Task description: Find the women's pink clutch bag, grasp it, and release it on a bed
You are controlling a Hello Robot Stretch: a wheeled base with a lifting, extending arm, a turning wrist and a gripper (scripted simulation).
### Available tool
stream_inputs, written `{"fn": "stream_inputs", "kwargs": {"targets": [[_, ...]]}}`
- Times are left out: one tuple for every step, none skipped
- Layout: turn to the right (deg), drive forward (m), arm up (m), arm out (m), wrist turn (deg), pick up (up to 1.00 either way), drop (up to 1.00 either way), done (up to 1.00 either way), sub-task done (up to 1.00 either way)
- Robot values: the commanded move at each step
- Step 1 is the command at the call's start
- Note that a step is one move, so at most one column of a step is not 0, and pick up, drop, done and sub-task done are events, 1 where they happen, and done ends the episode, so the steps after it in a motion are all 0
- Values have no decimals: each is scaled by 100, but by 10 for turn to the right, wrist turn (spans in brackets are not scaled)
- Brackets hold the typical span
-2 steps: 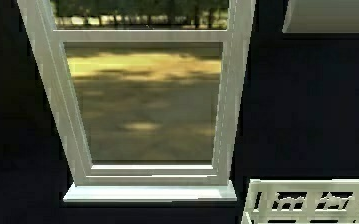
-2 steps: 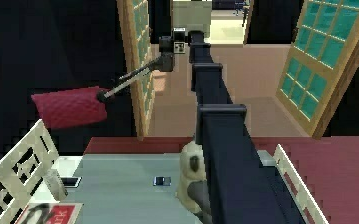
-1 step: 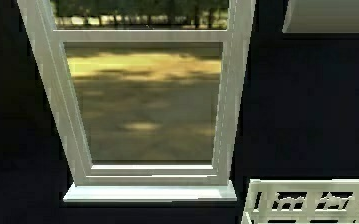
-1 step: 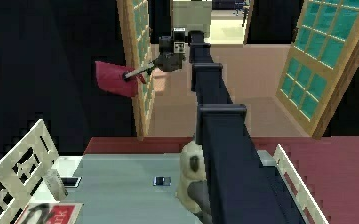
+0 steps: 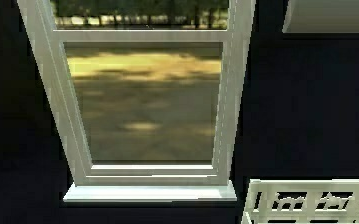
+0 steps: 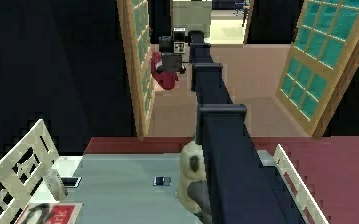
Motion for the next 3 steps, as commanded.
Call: {"fn": "stream_inputs", "kwargs": {"targets": [[0,0,-40,0,0,0,0,0,0],[0,0,-32,0,0,0,0,0,0],[0,0,0,0,0,0,100,0,0]]}}
